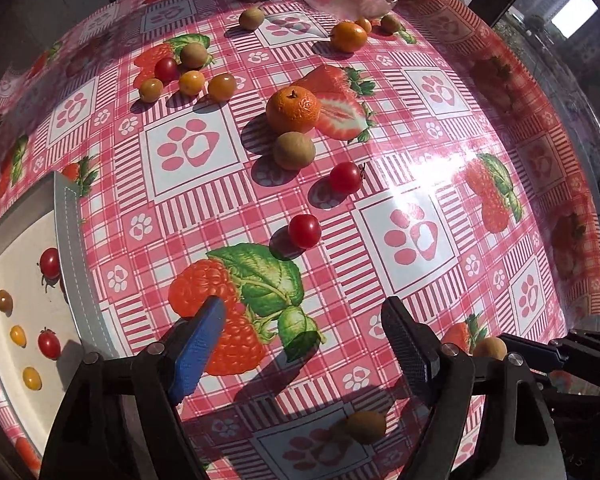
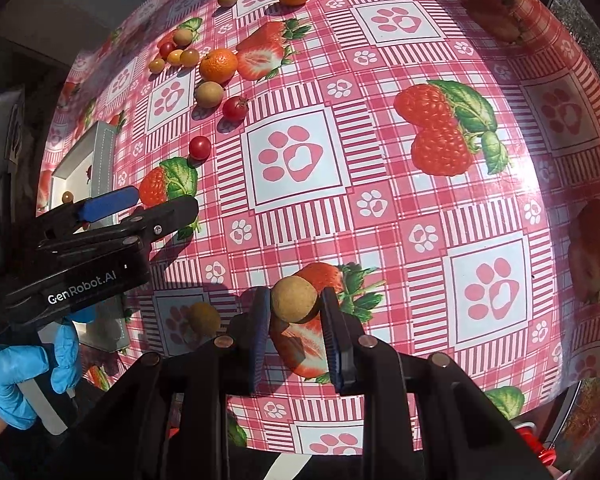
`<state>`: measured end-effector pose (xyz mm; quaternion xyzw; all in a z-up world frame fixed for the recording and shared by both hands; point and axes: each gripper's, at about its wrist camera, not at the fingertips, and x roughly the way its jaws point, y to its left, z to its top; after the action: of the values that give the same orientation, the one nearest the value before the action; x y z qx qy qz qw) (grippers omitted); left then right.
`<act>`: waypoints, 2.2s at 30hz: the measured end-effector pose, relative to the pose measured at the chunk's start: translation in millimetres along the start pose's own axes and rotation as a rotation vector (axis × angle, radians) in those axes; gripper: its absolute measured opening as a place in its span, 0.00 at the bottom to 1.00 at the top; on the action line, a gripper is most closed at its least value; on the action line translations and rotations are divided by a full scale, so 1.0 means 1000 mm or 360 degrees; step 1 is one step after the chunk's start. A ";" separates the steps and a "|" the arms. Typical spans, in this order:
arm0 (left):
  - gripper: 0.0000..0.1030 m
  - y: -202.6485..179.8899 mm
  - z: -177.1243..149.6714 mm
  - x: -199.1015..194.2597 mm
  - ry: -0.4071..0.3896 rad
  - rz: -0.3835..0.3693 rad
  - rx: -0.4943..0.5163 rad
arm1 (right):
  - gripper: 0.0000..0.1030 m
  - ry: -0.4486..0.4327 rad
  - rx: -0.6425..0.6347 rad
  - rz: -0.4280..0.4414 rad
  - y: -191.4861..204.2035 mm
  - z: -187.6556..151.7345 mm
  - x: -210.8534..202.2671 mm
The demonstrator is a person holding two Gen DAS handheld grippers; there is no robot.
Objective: Organize fruits
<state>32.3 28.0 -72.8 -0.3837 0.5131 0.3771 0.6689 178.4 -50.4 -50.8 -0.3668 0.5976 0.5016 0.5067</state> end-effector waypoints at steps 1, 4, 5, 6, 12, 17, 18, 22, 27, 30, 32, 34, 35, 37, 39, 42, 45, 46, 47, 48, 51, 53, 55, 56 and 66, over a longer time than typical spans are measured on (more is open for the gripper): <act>0.78 -0.002 0.006 0.005 -0.0002 0.0009 -0.0005 | 0.27 0.0000 0.0008 -0.0003 -0.003 -0.001 -0.001; 0.57 -0.007 0.021 0.021 0.0033 0.0045 0.0007 | 0.27 0.0000 0.0043 -0.0008 -0.013 -0.005 -0.002; 0.52 -0.008 0.025 0.026 0.0048 0.0050 0.0009 | 0.27 0.0001 0.0052 -0.0008 -0.015 -0.006 -0.003; 0.52 -0.008 0.027 0.028 0.0049 0.0063 0.0014 | 0.27 0.0004 0.0062 -0.0008 -0.018 -0.007 -0.003; 0.20 -0.015 0.042 0.033 0.0020 0.0061 0.0052 | 0.27 0.0009 0.0079 -0.0004 -0.023 -0.007 -0.002; 0.20 0.005 0.040 0.019 0.0009 -0.0069 -0.0060 | 0.27 -0.0011 0.0046 0.0007 -0.014 0.001 -0.005; 0.20 0.008 0.038 0.014 -0.0006 -0.0085 -0.0076 | 0.27 -0.0016 0.0037 0.0013 -0.012 0.002 -0.007; 0.20 0.021 0.029 -0.011 -0.0071 -0.0106 -0.0104 | 0.27 -0.0028 -0.0021 0.0030 0.005 0.013 -0.007; 0.20 0.053 0.007 -0.044 -0.0134 -0.0092 -0.0171 | 0.27 -0.0033 -0.0144 0.0048 0.037 0.026 -0.006; 0.20 0.068 -0.006 -0.054 -0.0160 -0.0073 -0.0243 | 0.27 -0.0029 -0.0230 0.0060 0.061 0.032 -0.004; 0.20 0.083 -0.016 -0.062 -0.0177 -0.0056 -0.0290 | 0.27 -0.0020 -0.0289 0.0071 0.079 0.037 -0.001; 0.20 0.098 -0.026 -0.067 -0.0191 -0.0033 -0.0349 | 0.27 -0.0006 -0.0350 0.0083 0.097 0.041 0.003; 0.20 0.105 -0.030 -0.069 -0.0197 -0.0020 -0.0386 | 0.27 0.0002 -0.0380 0.0088 0.107 0.043 0.005; 0.20 0.122 -0.038 -0.072 -0.0205 0.0007 -0.0441 | 0.27 0.0020 -0.0450 0.0103 0.129 0.047 0.010; 0.20 0.142 -0.045 -0.075 -0.0212 0.0040 -0.0496 | 0.27 0.0037 -0.0515 0.0121 0.151 0.052 0.016; 0.20 0.171 -0.052 -0.078 -0.0217 0.0091 -0.0570 | 0.27 0.0058 -0.0604 0.0151 0.183 0.059 0.024; 0.20 0.198 -0.055 -0.078 -0.0226 0.0126 -0.0637 | 0.27 0.0076 -0.0685 0.0175 0.214 0.067 0.035; 0.20 0.205 -0.055 -0.077 -0.0227 0.0139 -0.0649 | 0.27 0.0083 -0.0704 0.0182 0.224 0.070 0.039; 0.20 0.211 -0.055 -0.075 -0.0226 0.0149 -0.0662 | 0.27 0.0089 -0.0722 0.0188 0.233 0.073 0.043; 0.20 0.218 -0.055 -0.073 -0.0221 0.0153 -0.0678 | 0.27 0.0098 -0.0740 0.0192 0.241 0.076 0.047; 0.20 0.231 -0.049 -0.066 -0.0213 0.0166 -0.0695 | 0.27 0.0115 -0.0779 0.0194 0.263 0.086 0.060; 0.20 0.236 -0.044 -0.059 -0.0195 0.0173 -0.0699 | 0.27 0.0120 -0.0802 0.0187 0.274 0.092 0.068; 0.20 0.239 -0.038 -0.051 -0.0178 0.0179 -0.0691 | 0.27 0.0116 -0.0823 0.0168 0.285 0.101 0.075; 0.20 0.240 -0.036 -0.048 -0.0171 0.0183 -0.0686 | 0.27 0.0115 -0.0826 0.0162 0.288 0.105 0.077; 0.20 0.243 -0.023 -0.021 -0.0064 0.0191 -0.0655 | 0.28 0.0145 -0.0849 0.0069 0.305 0.140 0.113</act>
<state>-199.2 107.9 -87.3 -0.4734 0.4335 0.5206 0.5630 -102.1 162.7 -88.6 -0.4966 0.4742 0.6349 0.3541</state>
